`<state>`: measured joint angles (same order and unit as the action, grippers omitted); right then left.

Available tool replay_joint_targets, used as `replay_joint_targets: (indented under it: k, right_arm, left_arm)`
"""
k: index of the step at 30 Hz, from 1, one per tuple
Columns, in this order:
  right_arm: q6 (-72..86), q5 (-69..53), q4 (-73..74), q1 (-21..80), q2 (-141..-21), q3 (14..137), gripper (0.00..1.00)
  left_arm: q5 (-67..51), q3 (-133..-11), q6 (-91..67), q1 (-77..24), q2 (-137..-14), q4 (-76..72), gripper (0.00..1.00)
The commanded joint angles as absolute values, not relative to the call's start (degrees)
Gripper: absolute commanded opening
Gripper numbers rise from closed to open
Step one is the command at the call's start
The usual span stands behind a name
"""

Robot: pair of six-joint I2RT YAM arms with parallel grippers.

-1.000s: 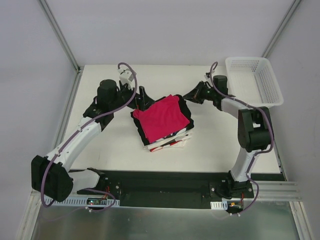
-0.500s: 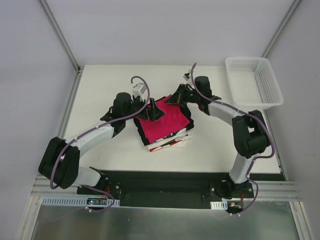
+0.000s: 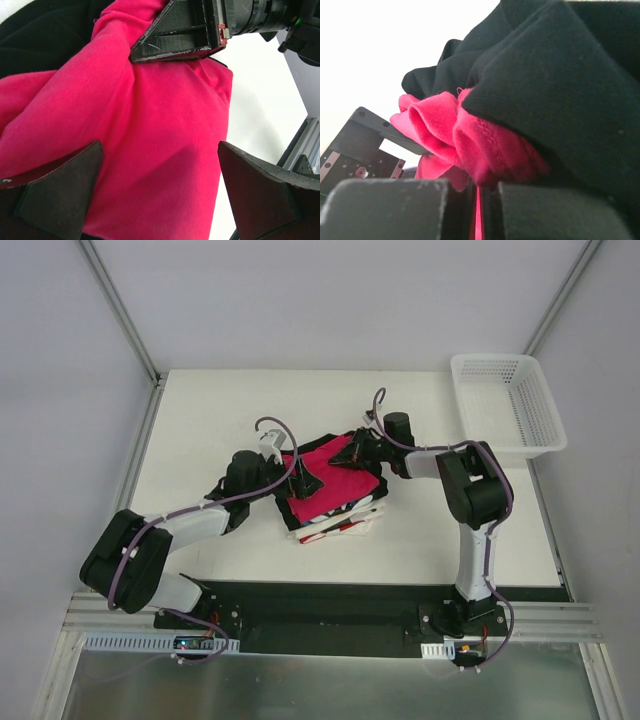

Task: Fold and stack the t-shirts
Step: Smooth out wrinkles on the folded tshirt

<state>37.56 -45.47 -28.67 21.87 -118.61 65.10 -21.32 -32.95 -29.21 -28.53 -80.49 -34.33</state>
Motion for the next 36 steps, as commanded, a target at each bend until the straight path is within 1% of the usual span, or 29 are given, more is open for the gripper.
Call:
replay_joint_targets:
  k: [1,5,7,8,10,13,14,15,16,17,18,19,20,21,23,25,28,29,31,32,35,36]
  right_arm:
    - [37.6,-43.9,-31.4,20.7,-120.9,64.8,0.01]
    - [38.0,-44.4,-31.4,20.5,-119.7,64.3,0.01]
    - [38.4,-44.5,-31.5,20.2,-117.7,63.7,0.04]
    - [38.5,-44.6,-31.5,20.0,-116.7,63.5,0.08]
    - [38.7,-44.6,-31.2,19.3,-113.1,63.1,0.13]
    - [38.1,-44.6,-29.7,17.4,-106.9,63.4,0.21]
    - [35.9,-44.3,-28.3,16.9,-105.0,63.7,0.32]
    - [34.1,-43.2,-24.1,16.4,-101.4,64.1,0.36]
    - [31.3,-42.2,-20.8,15.8,-99.2,64.9,0.44]
    - [28.3,-41.1,-17.1,15.6,-97.2,66.6,0.55]
    - [21.2,-37.9,-13.2,15.6,-95.2,67.7,0.59]
    - [17.7,-35.8,-5.2,15.8,-91.3,68.5,0.62]
    - [14.9,-33.6,-1.9,16.1,-89.1,69.3,0.73]
    - [10.5,-29.9,2.2,16.3,-85.3,68.9,0.78]
    - [8.9,-27.8,3.2,16.2,-81.8,67.1,0.89]
    - [9.0,-27.9,0.8,16.3,-78.1,62.7,0.91]
    - [9.3,-25.3,2.0,16.6,-76.0,59.2,0.99]
    - [9.0,-23.7,3.2,16.9,-75.4,58.7,0.97]
    - [7.5,-16.7,6.3,17.6,-72.9,57.3,0.96]
    - [6.5,-14.1,7.5,18.0,-71.7,57.2,0.96]
    - [3.4,-2.2,11.5,19.8,-66.5,57.7,0.96]
    - [2.5,0.2,13.7,21.0,-64.0,58.2,0.96]
  left_arm:
    - [-17.1,-28.0,-30.5,-29.3,-76.4,-37.3,0.99]
    - [-16.6,-26.6,-30.3,-29.3,-74.9,-37.4,0.99]
    - [-16.6,-26.8,-29.9,-29.3,-74.1,-37.4,0.99]
    - [-16.6,-27.4,-29.7,-29.3,-72.9,-36.7,0.99]
    - [-16.9,-28.7,-28.0,-29.3,-71.4,-34.9,0.99]
    - [-17.4,-33.7,-25.1,-29.3,-67.5,-28.3,0.99]
    - [-17.4,-36.8,-24.2,-29.4,-65.7,-26.2,0.99]
    - [-17.1,-38.2,-22.8,-29.4,-64.7,-22.8,0.99]
    - [-17.1,-39.6,-21.9,-29.4,-63.9,-20.9,0.99]
    - [-17.2,-42.5,-21.1,-29.4,-62.2,-19.4,0.99]
    - [-17.5,-43.8,-20.0,-29.4,-61.3,-16.2,0.99]
    - [-17.7,-45.0,-19.6,-29.4,-59.7,-14.8,0.99]
    - [-17.8,-47.0,-19.2,-29.4,-58.7,-13.4,0.99]
    - [-17.8,-47.5,-18.8,-29.4,-57.8,-11.4,0.99]
    - [-19.3,-48.0,-18.4,-29.6,-54.9,-10.4,0.99]
    - [-19.4,-48.5,-17.9,-29.6,-53.1,-6.8,0.99]
    - [-15.7,-50.3,-17.2,-29.9,-51.5,-0.3,0.99]
    - [-11.5,-51.0,-16.9,-30.0,-51.0,1.7,0.99]
    - [-5.9,-51.2,-15.9,-30.1,-48.3,4.6,0.99]
    - [1.7,-51.6,-16.2,-30.2,-47.3,7.8,0.99]
    - [10.3,-52.0,-15.0,-30.7,-42.3,11.7,0.99]
    - [15.9,-52.2,-14.8,-30.9,-41.1,12.6,0.99]
